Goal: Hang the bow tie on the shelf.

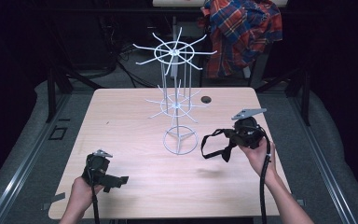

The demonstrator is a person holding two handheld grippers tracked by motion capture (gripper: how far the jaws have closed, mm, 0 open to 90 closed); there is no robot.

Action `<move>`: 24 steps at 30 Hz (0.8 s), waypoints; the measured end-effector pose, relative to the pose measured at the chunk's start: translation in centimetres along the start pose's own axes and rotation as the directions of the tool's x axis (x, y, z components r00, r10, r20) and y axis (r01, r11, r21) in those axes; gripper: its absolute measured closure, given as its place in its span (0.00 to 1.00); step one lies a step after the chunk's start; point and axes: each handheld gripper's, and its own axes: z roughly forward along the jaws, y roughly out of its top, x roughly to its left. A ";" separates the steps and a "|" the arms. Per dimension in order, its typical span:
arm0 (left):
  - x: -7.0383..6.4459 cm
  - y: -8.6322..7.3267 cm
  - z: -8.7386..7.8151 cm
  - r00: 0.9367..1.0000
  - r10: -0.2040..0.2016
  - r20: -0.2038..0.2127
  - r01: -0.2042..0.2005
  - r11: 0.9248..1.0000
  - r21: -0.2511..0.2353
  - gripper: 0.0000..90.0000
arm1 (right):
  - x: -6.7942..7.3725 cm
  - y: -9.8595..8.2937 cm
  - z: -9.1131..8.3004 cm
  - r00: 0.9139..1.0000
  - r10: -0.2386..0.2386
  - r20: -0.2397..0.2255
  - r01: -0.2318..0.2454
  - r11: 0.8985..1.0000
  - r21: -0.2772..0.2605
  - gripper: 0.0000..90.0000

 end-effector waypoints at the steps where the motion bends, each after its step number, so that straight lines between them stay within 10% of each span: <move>1: 0.0 0.0 0.0 1.000 0.000 0.000 0.000 1.000 0.001 0.01 | 0.0 0.1 0.1 1.000 -0.002 0.002 0.002 1.000 0.003 0.99; 24: -0.3 0.5 0.4 1.000 0.017 0.014 -0.017 1.000 0.010 0.01 | -1.0 2.6 0.2 1.000 0.007 0.020 -0.007 1.000 -0.028 0.99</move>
